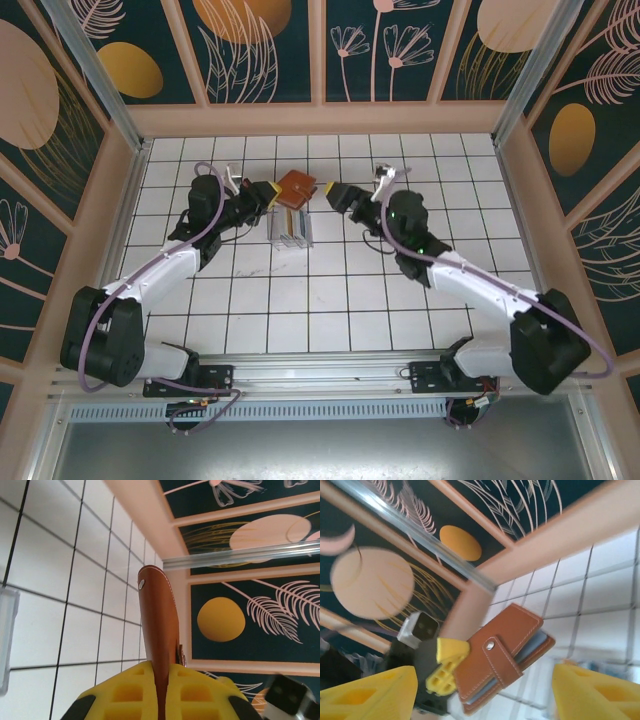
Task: Put the credit cards into the card holder
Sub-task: Pass the card holder.
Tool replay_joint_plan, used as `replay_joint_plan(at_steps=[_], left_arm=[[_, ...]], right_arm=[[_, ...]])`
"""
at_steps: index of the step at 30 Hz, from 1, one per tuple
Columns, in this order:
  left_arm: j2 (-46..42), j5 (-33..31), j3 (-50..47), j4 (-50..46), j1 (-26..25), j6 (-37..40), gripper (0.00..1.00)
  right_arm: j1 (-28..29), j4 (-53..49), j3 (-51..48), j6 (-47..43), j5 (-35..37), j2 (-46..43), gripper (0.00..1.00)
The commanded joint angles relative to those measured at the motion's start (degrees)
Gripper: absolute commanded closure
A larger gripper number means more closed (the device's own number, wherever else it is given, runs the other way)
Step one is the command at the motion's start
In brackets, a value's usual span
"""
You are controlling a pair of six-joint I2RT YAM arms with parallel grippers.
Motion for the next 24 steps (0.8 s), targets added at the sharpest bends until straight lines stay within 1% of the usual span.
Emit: replay_joint_plan(at_steps=[1,4,7,10,13,15,16,18,19,20,22,23,24], left_arm=[[-1.4,-1.75,0.25,6.13,-0.42,3.05,1.0],[-1.6,-2.94,-0.11,6.28,-0.77,1.75,1.0],[-1.19,-0.48,-1.25,9.54,-0.77,-1.8,1.0],[-1.72,-0.86,-3.54,12.39,-0.77,-3.97,1.0],[-1.88,-0.26,-2.87,9.62,-0.77,-1.4,1.0],[-1.92,0.5,-2.49,8.03,-0.77,-0.11,1.0],[-2.12,0.4,-2.67,8.0,-0.77,-0.11,1.0],[-2.4,0.51,-2.93,8.09,-0.77,-0.18,1.0],[-2.69,0.97,-2.78,7.97,-0.77,0.18,0.97],[-2.93,1.32,-2.51,7.32,-0.77,0.7,0.88],[-3.65,2.72,-1.94,5.64,-0.77,3.37,0.53],[-3.76,4.16,-1.35,4.97,-0.77,6.28,0.44],[-3.93,4.95,-0.49,3.29,-0.77,8.67,0.4]], right_arm=[[-1.66,-0.58,4.06,23.75,-14.77,6.22,0.25],[-1.67,6.64,5.26,30.0,-18.5,11.49,0.21],[-1.63,12.59,6.42,34.09,-19.59,15.66,0.2],[-1.66,16.05,8.94,36.65,-21.32,19.4,0.21],[-1.6,16.74,10.76,36.14,-21.48,21.38,0.25],[-1.87,16.86,11.95,36.27,-21.82,22.56,0.31],[-1.99,17.97,12.28,36.76,-22.17,23.19,0.36],[-2.03,19.67,12.38,36.88,-22.47,24.03,0.55],[-1.98,19.61,12.42,36.26,-22.53,24.28,0.63],[-2.12,19.22,12.58,35.03,-22.84,24.55,0.75],[-2.59,18.11,13.12,31.26,-24.24,24.81,0.92],[-3.04,16.04,13.44,27.8,-25.07,24.65,1.0],[-3.35,13.01,13.73,23.36,-25.63,23.97,1.0]])
